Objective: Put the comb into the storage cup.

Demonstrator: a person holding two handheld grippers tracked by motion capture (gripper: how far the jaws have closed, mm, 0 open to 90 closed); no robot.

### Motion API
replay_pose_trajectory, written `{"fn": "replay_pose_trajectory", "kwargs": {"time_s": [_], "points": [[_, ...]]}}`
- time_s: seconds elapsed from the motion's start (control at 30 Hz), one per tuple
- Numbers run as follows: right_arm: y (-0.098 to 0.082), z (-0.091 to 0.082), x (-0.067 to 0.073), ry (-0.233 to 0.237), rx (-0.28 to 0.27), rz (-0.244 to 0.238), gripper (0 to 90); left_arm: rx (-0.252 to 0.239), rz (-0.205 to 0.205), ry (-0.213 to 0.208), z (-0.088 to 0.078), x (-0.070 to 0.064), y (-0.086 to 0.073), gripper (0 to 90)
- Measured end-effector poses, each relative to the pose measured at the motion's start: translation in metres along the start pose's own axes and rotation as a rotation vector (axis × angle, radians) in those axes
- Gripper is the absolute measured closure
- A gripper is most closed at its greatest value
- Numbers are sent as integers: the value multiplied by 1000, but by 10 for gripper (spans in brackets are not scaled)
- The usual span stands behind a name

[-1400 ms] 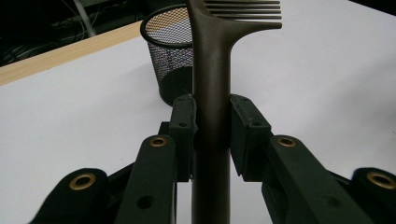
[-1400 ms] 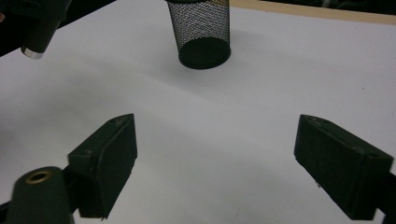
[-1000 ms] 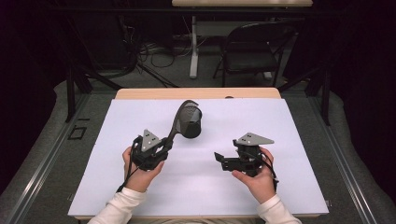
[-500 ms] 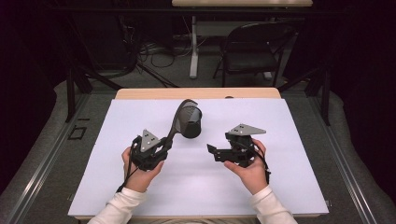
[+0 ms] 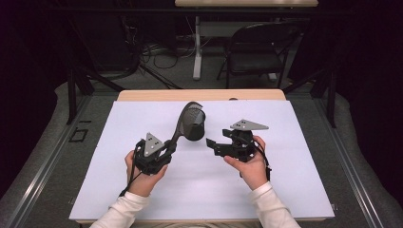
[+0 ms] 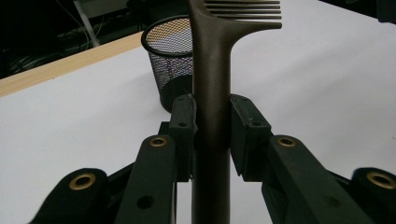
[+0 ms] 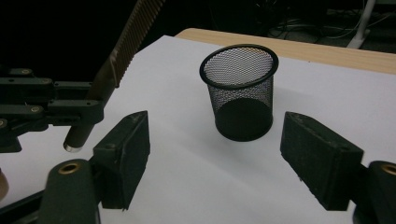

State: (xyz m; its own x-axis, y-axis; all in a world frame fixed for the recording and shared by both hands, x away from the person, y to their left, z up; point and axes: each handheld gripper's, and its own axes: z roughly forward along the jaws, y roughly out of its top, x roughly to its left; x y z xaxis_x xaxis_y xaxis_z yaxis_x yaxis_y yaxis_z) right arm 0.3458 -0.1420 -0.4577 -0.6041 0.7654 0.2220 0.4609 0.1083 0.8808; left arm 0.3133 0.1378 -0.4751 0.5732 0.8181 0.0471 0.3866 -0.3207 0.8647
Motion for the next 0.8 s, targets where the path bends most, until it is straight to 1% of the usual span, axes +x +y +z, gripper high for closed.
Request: {"fn": "replay_pose_trajectory", "kwargs": {"time_s": [0.1,0.27,0.33,0.4,0.43,0.47,0.53,0.6,0.7,0.8], "points": [[-1,0,-1,2,-15,4,251,0,0,0,1,-2,-1,724],[-5,0,-4,20,6,24,251,1,14,-4,2,-4,-2,724],[-7,0,-4,20,16,26,239,1,15,-5,3,-6,-3,724],[-7,0,-4,14,26,25,234,1,15,-5,4,-7,-4,724],[-7,-1,-4,4,33,27,234,3,17,-8,5,-8,-5,724],[-7,-1,-3,-8,30,22,234,3,18,-8,5,-8,-5,724],[-8,-3,-2,-19,32,29,235,4,21,-13,6,-10,-6,724],[-7,-4,-3,-8,28,43,247,4,25,-15,7,-12,-7,724],[-8,-7,-4,11,13,77,283,5,37,-16,9,-15,-9,724],[-8,-9,-6,23,10,90,290,4,42,-18,10,-18,-10,724]]}}
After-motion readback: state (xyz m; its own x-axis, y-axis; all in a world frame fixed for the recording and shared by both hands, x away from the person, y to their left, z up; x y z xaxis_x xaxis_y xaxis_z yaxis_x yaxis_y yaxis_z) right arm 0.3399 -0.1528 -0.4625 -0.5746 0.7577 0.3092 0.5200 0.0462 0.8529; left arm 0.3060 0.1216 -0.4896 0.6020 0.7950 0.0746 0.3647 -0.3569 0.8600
